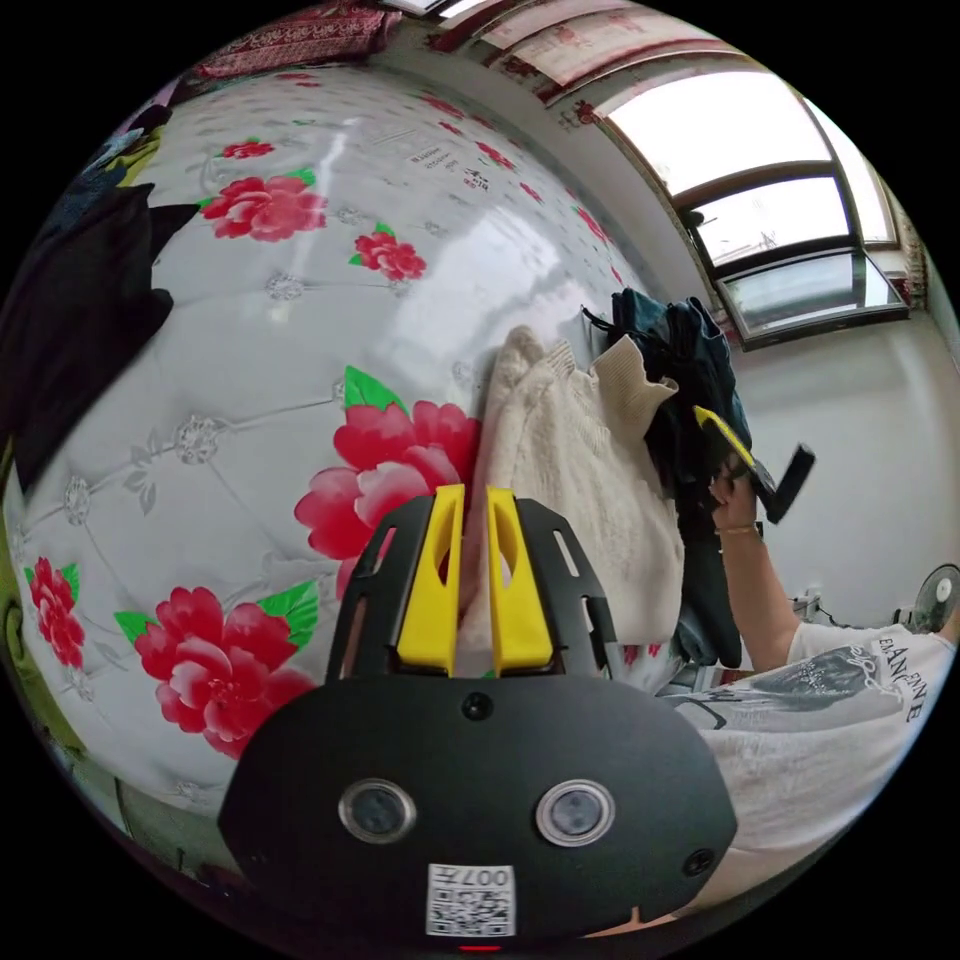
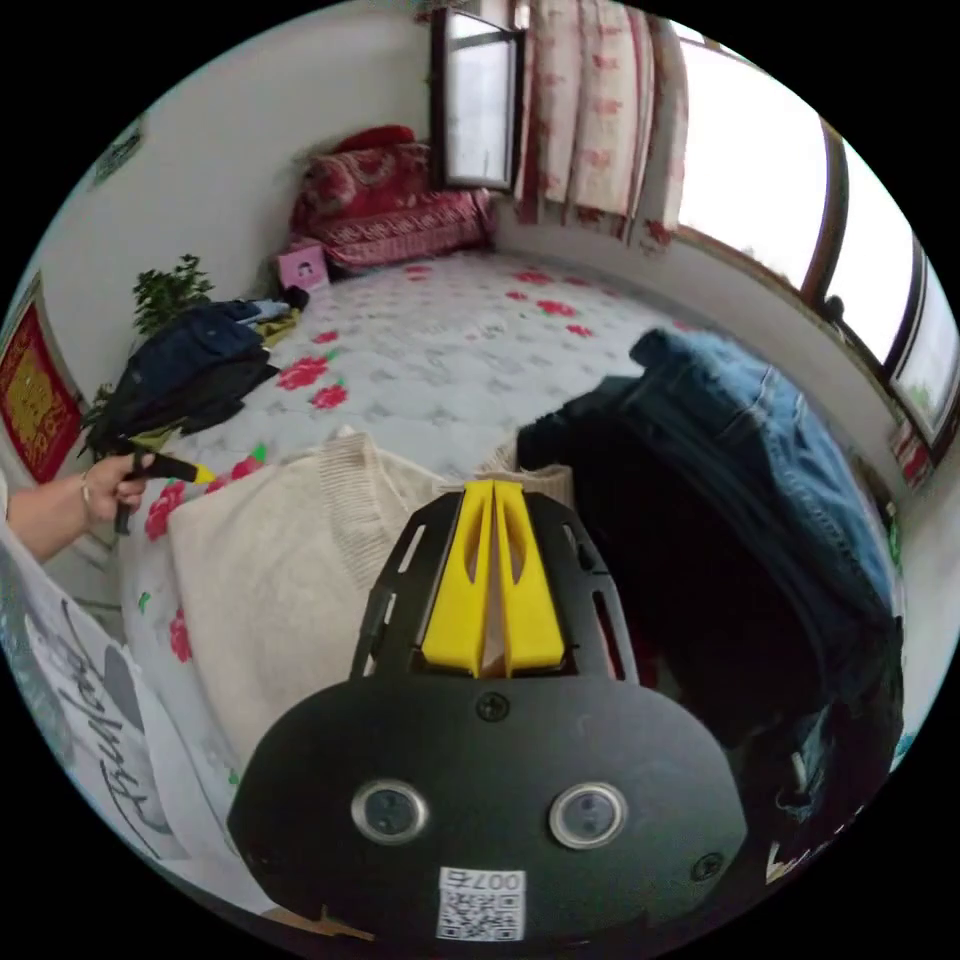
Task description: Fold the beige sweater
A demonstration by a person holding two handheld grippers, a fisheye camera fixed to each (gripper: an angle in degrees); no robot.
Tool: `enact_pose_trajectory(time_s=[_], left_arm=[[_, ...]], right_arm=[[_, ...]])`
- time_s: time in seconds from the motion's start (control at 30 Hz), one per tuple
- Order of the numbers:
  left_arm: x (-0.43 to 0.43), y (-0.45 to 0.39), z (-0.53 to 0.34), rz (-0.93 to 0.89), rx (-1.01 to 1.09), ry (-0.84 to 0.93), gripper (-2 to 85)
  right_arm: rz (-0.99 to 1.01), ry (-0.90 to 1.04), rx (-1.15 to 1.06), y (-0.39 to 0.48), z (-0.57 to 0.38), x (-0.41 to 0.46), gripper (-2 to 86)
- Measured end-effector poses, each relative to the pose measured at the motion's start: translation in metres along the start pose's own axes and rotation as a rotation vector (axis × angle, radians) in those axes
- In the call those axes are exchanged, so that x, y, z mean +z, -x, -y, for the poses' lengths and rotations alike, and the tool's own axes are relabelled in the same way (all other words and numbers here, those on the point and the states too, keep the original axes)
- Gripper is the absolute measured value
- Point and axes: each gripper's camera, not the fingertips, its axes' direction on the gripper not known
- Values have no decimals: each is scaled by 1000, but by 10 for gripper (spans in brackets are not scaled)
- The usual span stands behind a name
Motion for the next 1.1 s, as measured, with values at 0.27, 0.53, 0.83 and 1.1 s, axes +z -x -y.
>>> enact_pose_trajectory(time_s=[0.27,0.53,0.83,1.1], left_arm=[[13,5,-2,-29,12,39,43],[1,12,-4,-18,35,38,61],[2,51,-15,-69,43,86,85],[23,69,15,-178,114,236,113]], right_arm=[[-153,128,63,5,-22,-10,77],[-218,213,40,15,37,73,37],[19,-2,-264,83,-16,-63,11],[250,424,-220,130,-106,-20,36]])
